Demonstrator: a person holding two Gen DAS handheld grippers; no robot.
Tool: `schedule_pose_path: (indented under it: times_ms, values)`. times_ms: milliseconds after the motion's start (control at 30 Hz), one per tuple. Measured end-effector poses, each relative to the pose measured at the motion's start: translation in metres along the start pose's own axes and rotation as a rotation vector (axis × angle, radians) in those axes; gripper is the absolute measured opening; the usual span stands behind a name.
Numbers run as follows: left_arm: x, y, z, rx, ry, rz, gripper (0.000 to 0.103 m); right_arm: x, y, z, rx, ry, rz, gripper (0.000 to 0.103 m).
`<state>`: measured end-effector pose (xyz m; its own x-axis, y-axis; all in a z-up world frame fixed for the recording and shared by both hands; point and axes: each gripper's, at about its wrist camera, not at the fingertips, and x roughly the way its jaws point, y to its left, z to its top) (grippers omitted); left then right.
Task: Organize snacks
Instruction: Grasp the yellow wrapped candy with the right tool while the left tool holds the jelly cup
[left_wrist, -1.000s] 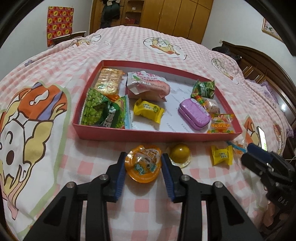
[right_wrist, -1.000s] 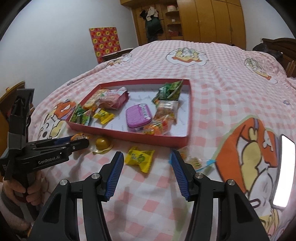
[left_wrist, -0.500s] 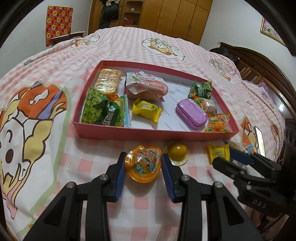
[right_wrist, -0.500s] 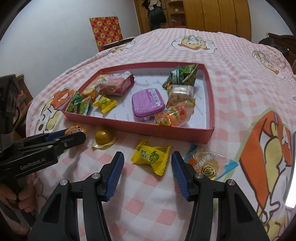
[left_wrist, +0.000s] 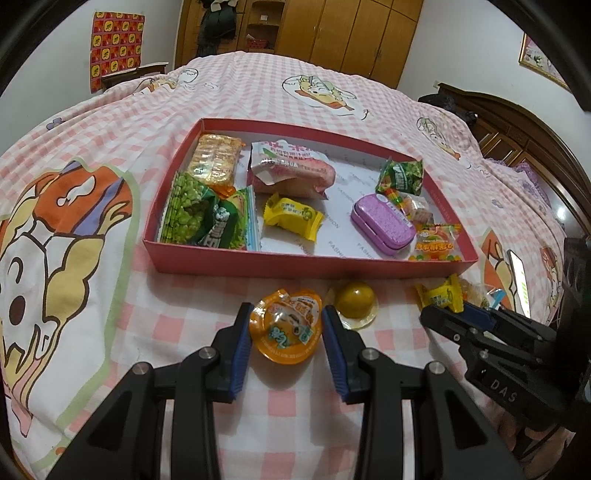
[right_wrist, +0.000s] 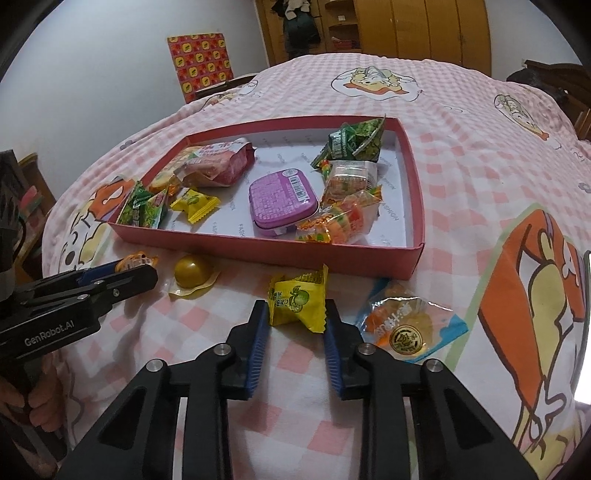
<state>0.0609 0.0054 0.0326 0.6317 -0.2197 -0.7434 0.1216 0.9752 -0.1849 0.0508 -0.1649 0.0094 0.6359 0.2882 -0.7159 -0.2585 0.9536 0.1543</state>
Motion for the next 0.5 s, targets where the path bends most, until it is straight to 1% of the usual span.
schedule_pose_path:
  times_ms: [500]
  values:
    - [-0.0030,0.0017,0.0005,-0.009,-0.012,-0.003,0.038,-0.0102,0.0007,-0.0024,0.003,-0.033,0.028,0.028]
